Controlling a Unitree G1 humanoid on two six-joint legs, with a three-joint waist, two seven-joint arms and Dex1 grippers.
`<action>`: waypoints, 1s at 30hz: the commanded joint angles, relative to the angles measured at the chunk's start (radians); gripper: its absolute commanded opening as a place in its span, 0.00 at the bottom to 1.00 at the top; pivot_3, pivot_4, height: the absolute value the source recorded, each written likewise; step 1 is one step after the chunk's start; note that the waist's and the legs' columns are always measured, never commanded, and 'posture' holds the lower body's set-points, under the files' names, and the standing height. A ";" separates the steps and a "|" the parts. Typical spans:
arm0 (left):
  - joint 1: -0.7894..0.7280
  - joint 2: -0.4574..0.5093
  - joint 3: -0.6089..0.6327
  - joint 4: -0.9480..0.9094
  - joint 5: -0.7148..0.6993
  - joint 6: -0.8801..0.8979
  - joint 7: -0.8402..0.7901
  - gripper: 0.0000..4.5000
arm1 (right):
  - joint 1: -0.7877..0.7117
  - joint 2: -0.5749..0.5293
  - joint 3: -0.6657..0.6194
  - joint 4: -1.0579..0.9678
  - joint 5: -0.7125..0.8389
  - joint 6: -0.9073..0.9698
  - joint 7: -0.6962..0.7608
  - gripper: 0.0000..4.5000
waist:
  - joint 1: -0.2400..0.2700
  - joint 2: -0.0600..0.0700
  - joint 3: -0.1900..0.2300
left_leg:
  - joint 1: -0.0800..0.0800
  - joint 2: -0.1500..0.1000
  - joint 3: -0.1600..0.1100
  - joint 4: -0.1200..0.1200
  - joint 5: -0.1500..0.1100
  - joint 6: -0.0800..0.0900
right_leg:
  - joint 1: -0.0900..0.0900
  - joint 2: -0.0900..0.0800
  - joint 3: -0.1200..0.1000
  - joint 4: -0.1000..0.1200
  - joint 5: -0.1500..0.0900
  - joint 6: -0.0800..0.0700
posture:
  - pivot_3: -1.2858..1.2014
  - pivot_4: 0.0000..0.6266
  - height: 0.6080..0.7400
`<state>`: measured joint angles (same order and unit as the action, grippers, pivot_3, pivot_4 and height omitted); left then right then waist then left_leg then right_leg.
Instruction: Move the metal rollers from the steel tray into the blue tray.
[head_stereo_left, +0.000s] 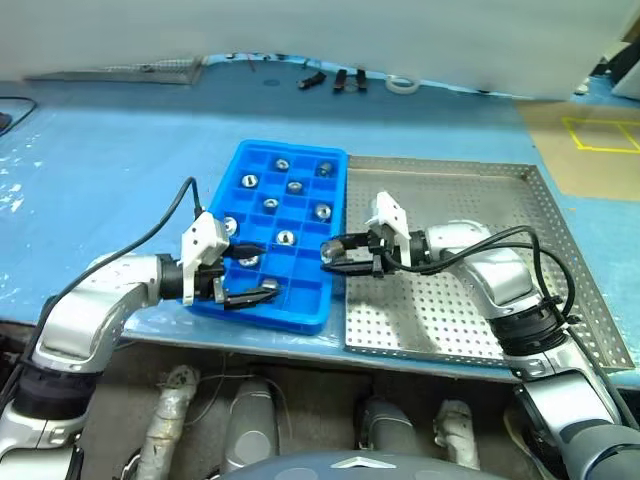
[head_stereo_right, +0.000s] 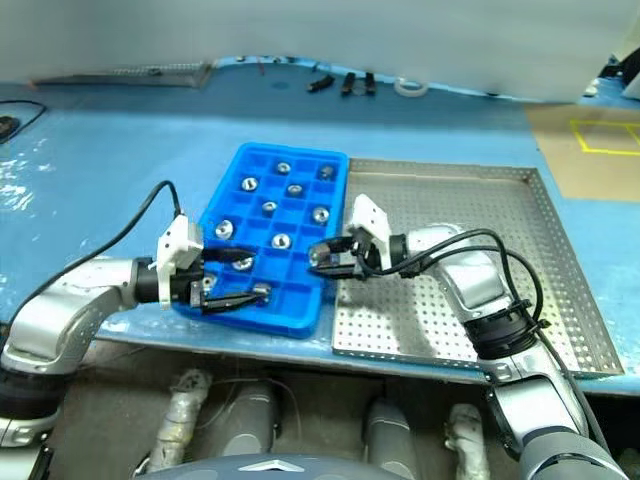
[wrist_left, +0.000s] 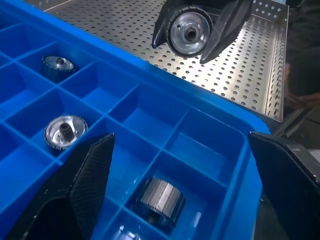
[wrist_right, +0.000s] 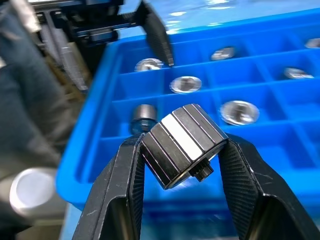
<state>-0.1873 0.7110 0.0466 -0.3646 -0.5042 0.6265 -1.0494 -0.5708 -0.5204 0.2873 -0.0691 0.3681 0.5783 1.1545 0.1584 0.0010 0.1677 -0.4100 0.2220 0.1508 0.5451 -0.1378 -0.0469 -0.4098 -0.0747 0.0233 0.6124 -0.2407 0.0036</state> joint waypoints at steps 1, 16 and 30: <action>0.057 0.013 0.054 -0.097 -0.036 0.021 0.051 1.00 | -0.041 0.025 0.023 0.036 0.016 0.006 0.044 0.40 | 0.009 0.000 0.000 | 0.000 0.000 0.000 0.000 0.000 0.000 | 0.000 0.000 0.000 0.000 0.000 0.000 | 0.66 0.24 1.00; 0.075 0.005 0.025 -0.124 -0.073 0.034 0.118 1.00 | -0.052 0.069 0.060 0.147 -0.128 -0.130 -0.008 0.40 | 0.050 0.000 0.000 | 0.000 0.001 -0.001 0.001 0.004 -0.006 | -0.001 0.000 0.000 0.004 0.000 0.000 | 0.65 0.24 1.00; 0.001 -0.013 -0.042 -0.065 -0.062 0.009 0.106 1.00 | -0.062 0.073 0.010 0.152 -0.144 -0.135 -0.083 1.00 | 0.043 0.000 0.000 | 0.000 0.001 0.000 0.002 0.006 -0.010 | -0.005 0.001 0.002 0.009 0.000 0.000 | 0.62 0.24 1.00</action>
<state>-0.1685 0.6988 -0.0003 -0.4294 -0.5646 0.6577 -0.9336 -0.6252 -0.4406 0.3240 0.1136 0.2251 0.4524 1.0802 0.2015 0.0008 0.1675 -0.4104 0.2226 0.1504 0.5468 -0.1316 -0.0567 -0.4154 -0.0735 0.0254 0.6222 -0.2407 0.0039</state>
